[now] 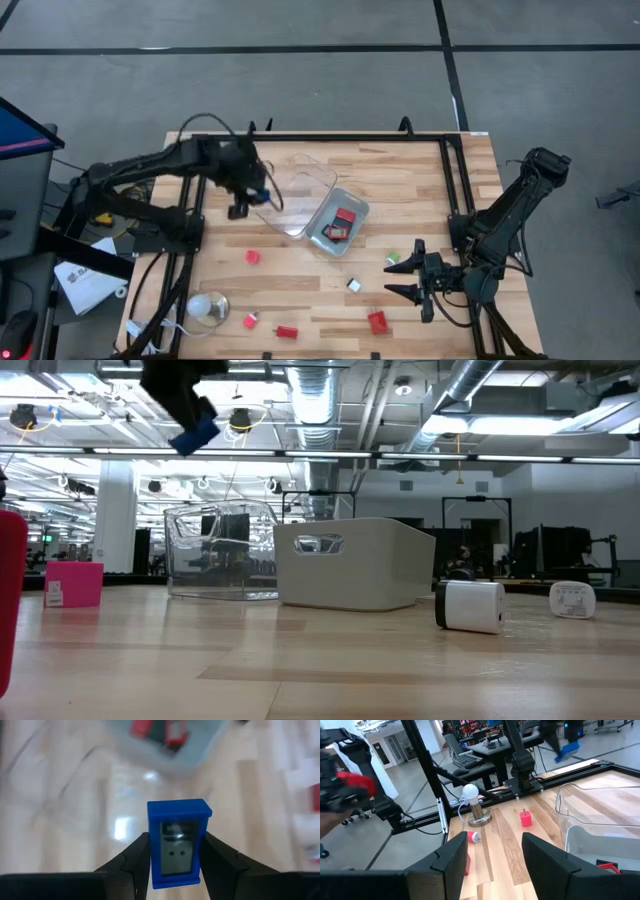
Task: Pick & Place Office items
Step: Put the blue digital timer into the gray bin
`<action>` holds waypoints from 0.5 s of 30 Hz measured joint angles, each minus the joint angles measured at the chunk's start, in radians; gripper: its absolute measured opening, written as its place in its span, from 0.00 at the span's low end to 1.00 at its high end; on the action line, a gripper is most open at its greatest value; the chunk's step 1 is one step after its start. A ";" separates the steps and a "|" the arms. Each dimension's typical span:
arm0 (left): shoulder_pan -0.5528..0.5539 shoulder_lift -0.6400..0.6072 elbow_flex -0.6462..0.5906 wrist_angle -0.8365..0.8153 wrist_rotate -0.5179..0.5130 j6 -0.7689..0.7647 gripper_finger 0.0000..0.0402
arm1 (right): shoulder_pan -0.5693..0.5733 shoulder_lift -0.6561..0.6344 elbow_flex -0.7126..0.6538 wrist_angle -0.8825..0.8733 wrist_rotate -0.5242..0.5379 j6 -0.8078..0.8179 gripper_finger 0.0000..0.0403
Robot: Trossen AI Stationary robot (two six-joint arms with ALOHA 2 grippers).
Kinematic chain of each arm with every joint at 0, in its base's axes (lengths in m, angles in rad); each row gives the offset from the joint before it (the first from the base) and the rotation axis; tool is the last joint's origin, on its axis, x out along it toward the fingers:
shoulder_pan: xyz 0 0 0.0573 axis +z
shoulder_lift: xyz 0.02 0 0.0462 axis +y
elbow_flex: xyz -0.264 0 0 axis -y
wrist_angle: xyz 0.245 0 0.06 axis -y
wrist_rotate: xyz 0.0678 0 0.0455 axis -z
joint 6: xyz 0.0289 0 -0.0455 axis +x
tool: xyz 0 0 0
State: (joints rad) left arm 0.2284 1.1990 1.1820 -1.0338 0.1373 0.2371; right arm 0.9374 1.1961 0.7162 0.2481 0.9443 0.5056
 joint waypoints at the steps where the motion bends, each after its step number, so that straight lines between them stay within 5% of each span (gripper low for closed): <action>1: -0.046 0.011 0.000 0.030 -0.002 -0.026 0.33 | 0.003 0.000 0.000 0.000 0.000 0.000 0.45; 9: -0.305 0.196 0.000 0.382 -0.006 -0.092 0.33 | 0.006 -0.001 0.000 0.000 0.001 0.000 0.45; 15: -0.315 0.357 0.000 0.744 -0.031 -0.126 0.33 | 0.004 -0.008 0.000 0.003 0.015 0.000 0.45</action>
State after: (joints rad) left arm -0.0871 1.5559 1.1820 -0.2900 0.1068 0.1113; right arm 0.9413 1.1882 0.7162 0.2512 0.9597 0.5056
